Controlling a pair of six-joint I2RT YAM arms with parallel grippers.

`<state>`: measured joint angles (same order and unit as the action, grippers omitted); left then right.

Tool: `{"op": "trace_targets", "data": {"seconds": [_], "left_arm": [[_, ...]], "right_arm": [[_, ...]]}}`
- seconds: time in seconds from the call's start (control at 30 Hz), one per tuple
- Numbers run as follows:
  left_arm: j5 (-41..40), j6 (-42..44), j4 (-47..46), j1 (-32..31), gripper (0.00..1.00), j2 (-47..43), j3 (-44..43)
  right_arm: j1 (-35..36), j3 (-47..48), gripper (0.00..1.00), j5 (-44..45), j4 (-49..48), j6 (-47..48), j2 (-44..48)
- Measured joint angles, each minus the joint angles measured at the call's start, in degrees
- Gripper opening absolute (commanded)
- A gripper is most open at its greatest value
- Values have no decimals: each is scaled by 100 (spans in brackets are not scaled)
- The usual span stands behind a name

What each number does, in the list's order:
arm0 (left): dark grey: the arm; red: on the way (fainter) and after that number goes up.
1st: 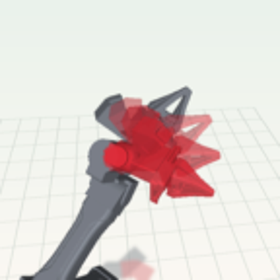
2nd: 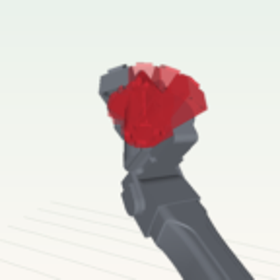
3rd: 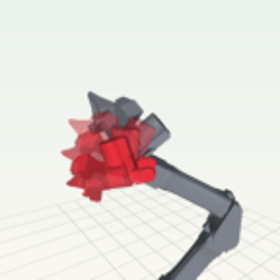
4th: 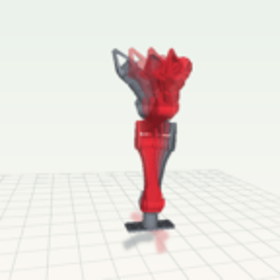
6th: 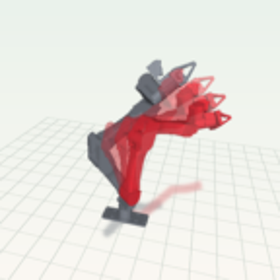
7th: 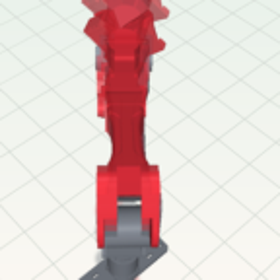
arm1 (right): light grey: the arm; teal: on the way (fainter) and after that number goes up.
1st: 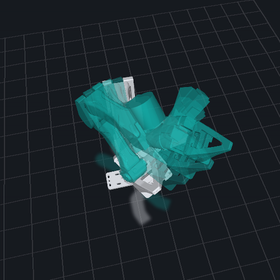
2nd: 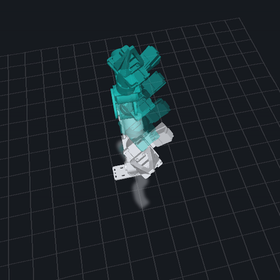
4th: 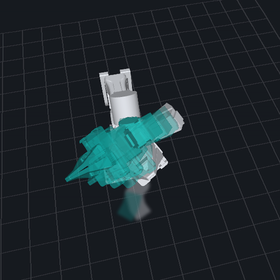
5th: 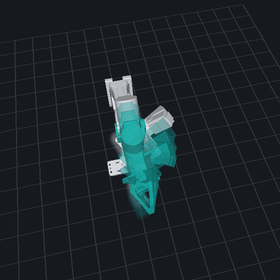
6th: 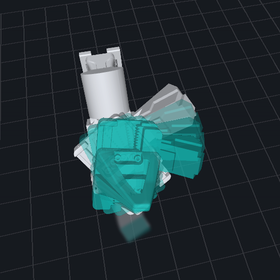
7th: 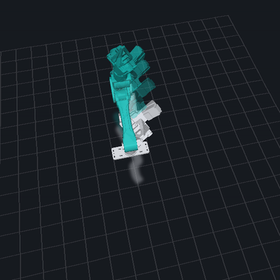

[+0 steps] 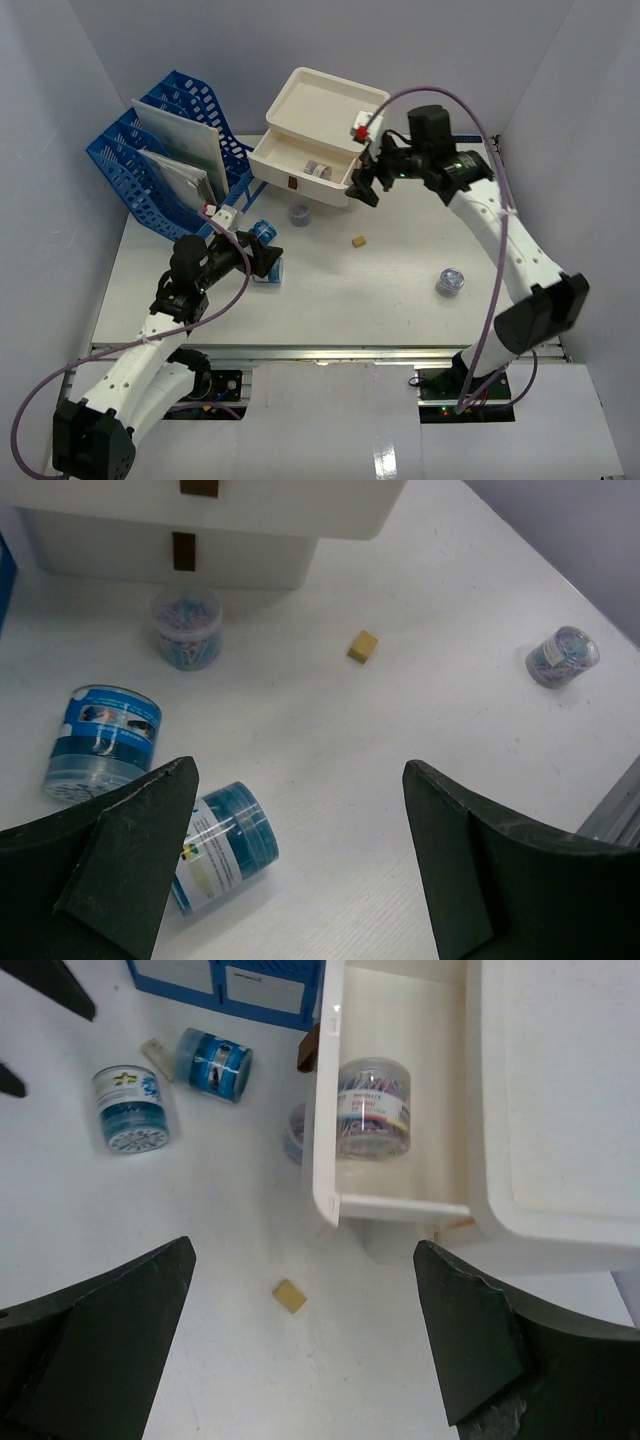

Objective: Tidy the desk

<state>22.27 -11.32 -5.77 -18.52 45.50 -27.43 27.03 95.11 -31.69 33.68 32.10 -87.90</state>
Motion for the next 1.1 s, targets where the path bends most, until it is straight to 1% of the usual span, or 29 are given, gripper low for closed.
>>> {"op": "trace_targets", "data": {"seconds": [0.1, 0.2, 0.33, 0.43, 0.5, 0.57, 0.73, 1.1], "left_arm": [[79, -111, -562, -156, 93, 638, 40], [-117, -66, -1045, -492, 94, 1459, -63], [-483, 90, -1618, -801, 95, 2498, -247], [-804, 247, -2440, -835, 96, 3311, -293], [-1014, 353, -2862, -835, 96, 3807, -328], [-1198, 435, -3193, -835, 96, 4266, -399], [-1606, 613, -3774, -860, 96, 5206, -829], [-2298, 828, -4514, -904, 96, 6448, -1734]], "right_arm": [[-580, -1334, 96, -1019, -110, 500, 1124], [-726, -2569, 95, -1761, -63, 990, 1899], [-901, -3600, 94, -2480, -44, 1343, 2100], [-1219, -4164, 94, -2854, -115, 1451, 2205], [-1380, -4317, 93, -2977, -126, 1501, 2289], [-1467, -4353, 90, -3120, -168, 1545, 2352], [-1540, -4356, 90, -3347, -264, 1640, 2384], [-1549, -4467, 90, -3453, -310, 1785, 2588]]}}
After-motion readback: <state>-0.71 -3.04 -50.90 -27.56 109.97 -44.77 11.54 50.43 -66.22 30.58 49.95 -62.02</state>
